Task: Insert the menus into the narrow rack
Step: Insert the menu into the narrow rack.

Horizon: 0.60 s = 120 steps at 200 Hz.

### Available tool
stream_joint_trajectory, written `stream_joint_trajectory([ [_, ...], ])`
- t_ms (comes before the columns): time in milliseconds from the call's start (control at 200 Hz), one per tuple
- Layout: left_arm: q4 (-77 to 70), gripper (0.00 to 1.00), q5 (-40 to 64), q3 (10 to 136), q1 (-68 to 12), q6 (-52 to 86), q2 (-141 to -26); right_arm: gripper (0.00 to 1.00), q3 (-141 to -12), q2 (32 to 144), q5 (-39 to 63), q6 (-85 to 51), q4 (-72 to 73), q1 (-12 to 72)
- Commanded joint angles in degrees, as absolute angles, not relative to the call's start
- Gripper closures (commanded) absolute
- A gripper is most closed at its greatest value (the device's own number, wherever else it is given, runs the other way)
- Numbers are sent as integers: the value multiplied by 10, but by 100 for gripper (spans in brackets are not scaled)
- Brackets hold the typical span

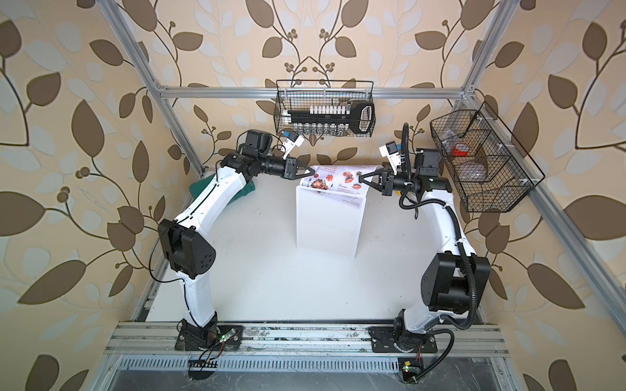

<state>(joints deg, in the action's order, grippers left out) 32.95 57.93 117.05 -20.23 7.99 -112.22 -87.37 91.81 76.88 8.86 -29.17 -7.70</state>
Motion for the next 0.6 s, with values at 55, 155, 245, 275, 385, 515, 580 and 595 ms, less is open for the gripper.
stream_joint_trajectory([
  [55, 340, 92, 539, 1136, -200, 43, -1075, 100, -895, 927, 750, 131, -325, -75],
  [155, 331, 84, 520, 1109, -200, 32, -1055, 100, -901, 932, 732, 165, -357, -66],
  [245, 325, 67, 521, 1102, -200, 30, -1044, 100, -914, 940, 732, 192, -391, -58],
  [275, 324, 64, 527, 1104, -200, 32, -1044, 100, -916, 942, 734, 202, -400, -59],
  [385, 331, 48, 552, 1121, -200, 39, -1052, 100, -921, 944, 748, 235, -425, -58],
  [515, 352, 29, 592, 1147, -200, 46, -1074, 100, -930, 949, 760, 269, -456, -56],
  [580, 368, 25, 614, 1168, -200, 46, -1090, 100, -931, 950, 759, 276, -464, -56],
  [595, 372, 25, 620, 1169, -200, 46, -1094, 100, -931, 951, 758, 277, -465, -56],
])
